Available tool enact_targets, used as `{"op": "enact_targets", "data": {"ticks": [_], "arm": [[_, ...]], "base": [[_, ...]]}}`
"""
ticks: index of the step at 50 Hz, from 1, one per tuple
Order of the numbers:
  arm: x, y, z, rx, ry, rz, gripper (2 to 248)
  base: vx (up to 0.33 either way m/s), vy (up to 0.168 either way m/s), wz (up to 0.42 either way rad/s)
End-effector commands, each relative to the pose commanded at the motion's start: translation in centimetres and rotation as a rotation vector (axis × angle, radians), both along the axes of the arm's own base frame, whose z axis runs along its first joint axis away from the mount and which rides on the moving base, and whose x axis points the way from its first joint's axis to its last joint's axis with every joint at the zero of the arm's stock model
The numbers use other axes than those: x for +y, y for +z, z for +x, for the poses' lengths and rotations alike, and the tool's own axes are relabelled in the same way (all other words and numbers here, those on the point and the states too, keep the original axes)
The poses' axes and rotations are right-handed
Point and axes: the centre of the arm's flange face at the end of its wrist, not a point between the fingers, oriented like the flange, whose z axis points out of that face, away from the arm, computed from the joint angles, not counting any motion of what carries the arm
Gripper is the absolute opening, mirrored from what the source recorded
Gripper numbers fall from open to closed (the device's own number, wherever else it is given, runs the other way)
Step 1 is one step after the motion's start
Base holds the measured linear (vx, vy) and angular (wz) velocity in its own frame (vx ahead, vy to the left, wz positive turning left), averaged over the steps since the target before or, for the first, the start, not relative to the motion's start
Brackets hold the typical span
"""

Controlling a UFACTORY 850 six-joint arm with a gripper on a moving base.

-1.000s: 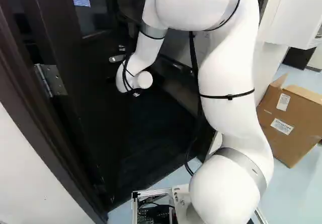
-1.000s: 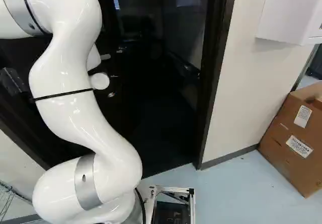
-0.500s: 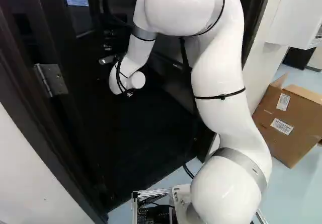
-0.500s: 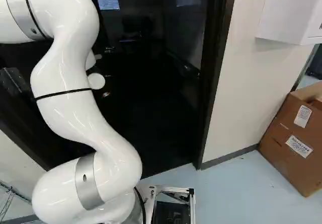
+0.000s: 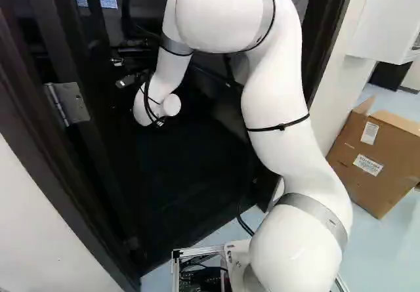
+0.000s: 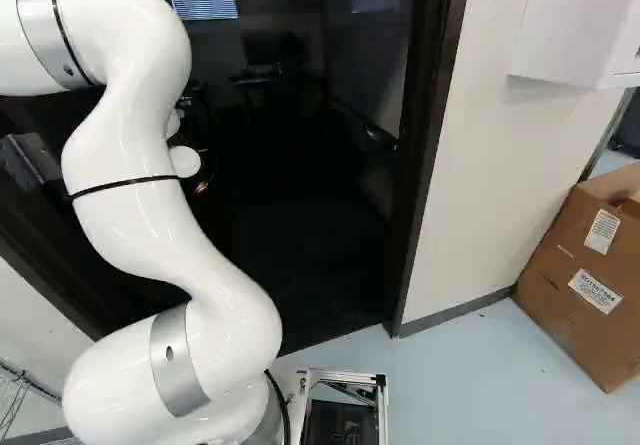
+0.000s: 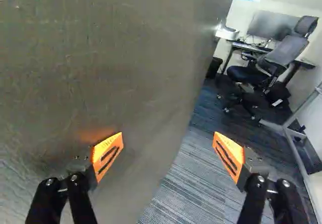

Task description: Open the door and move inside

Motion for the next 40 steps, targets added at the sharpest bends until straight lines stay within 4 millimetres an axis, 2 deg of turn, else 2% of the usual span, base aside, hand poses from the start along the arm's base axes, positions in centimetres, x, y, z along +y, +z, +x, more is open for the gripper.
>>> {"op": "enact_targets", "data": {"ticks": [19, 40], "arm": [[0.6, -0.1, -0.4, -0.025, 0.076, -0.034, 247], [2.3, -0.3, -0.6, -0.058, 0.163, -0.059, 247]], "base": [[0.000, 0.000, 0.000], [0.000, 0.000, 0.000]]}}
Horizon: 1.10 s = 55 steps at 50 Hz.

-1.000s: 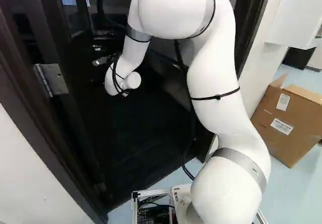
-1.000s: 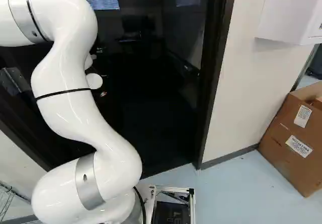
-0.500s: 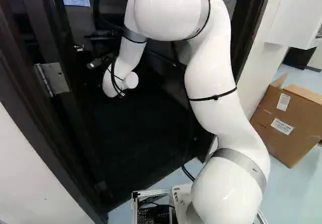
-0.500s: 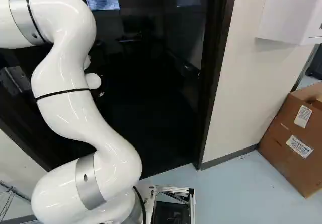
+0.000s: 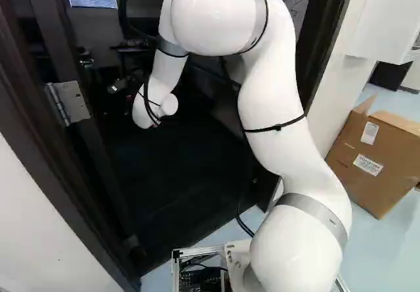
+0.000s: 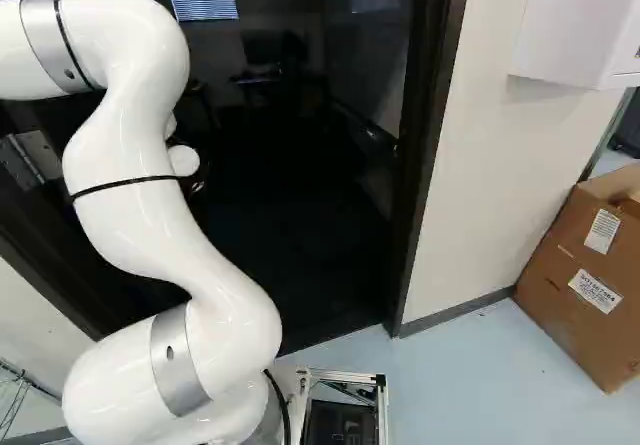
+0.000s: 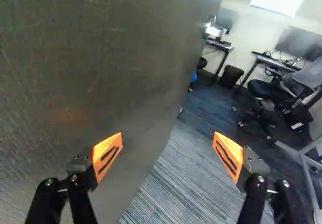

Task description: Open the door and move inside

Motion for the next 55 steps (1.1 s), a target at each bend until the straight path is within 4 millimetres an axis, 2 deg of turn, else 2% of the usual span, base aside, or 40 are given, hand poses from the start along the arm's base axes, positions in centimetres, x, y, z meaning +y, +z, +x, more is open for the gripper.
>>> {"op": "enact_targets", "data": {"ticks": [55], "arm": [[5.8, -0.5, 0.4, -0.065, 0.125, 0.021, 247]], "base": [[0.000, 0.000, -0.002]]}}
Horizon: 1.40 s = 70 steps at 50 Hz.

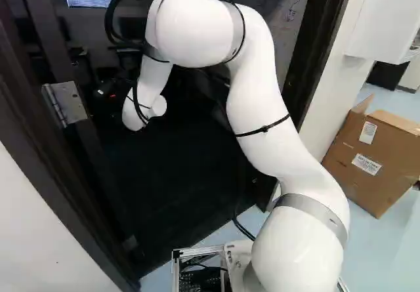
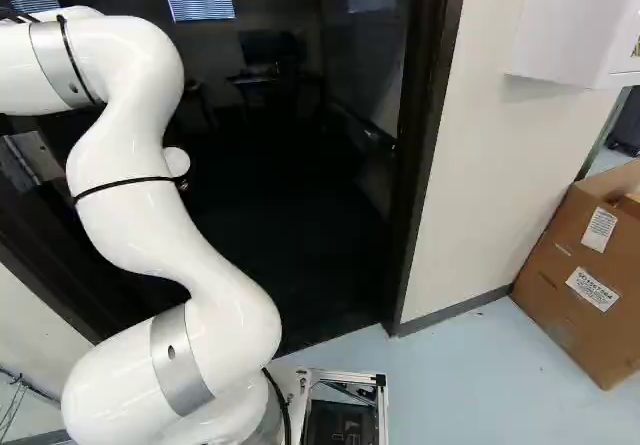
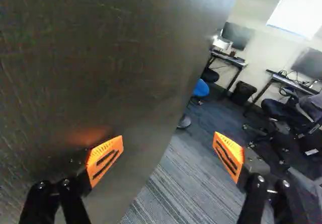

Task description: Open the door and move inside

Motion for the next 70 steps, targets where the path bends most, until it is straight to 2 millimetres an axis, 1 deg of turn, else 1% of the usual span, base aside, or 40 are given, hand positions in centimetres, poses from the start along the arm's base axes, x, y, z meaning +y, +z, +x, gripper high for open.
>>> {"op": "enact_targets", "data": {"ticks": [6, 14, 24, 40, 70], "arm": [[0.5, -0.1, 0.0, -0.005, 0.010, 0.001, 247], [0.7, -0.1, 0.0, -0.008, 0.016, 0.001, 247], [0.1, 0.0, 0.0, -0.004, 0.009, -0.002, 247], [-2.7, 0.4, -0.2, 0.026, -0.060, 0.008, 247], [-8.8, 1.2, 0.1, 0.100, -0.268, 0.062, 247]], "base": [[0.000, 0.000, 0.000], [0.000, 0.000, 0.000], [0.000, 0.000, 0.000], [0.000, 0.000, 0.000], [0.000, 0.000, 0.000]]}}
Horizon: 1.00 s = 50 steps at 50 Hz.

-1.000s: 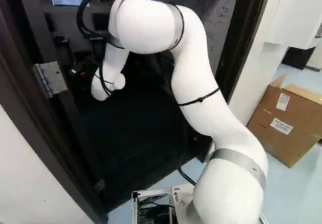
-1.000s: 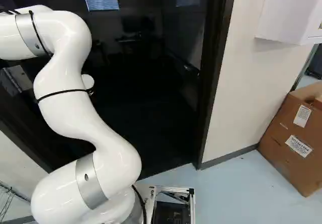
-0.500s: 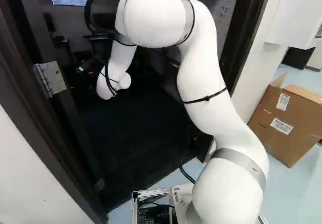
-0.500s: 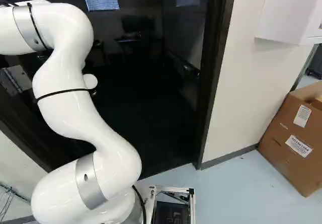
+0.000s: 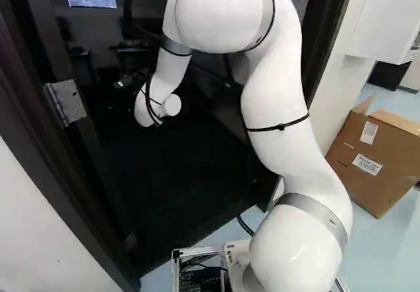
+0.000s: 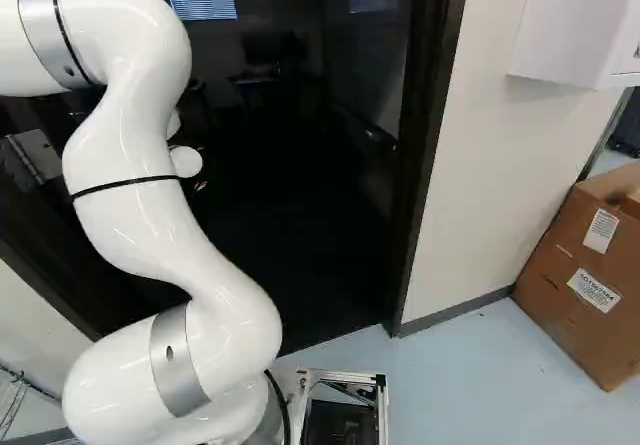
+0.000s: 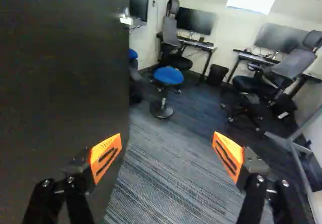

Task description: Open the door and move inside

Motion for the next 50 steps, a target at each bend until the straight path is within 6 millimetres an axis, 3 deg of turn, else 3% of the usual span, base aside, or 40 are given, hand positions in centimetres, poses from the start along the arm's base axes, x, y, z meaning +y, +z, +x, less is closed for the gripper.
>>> {"op": "enact_targets", "data": {"ticks": [50], "arm": [[-9.9, 0.8, 0.7, 0.094, -0.358, 0.099, 247]], "base": [[0.000, 0.000, 0.000]]}}
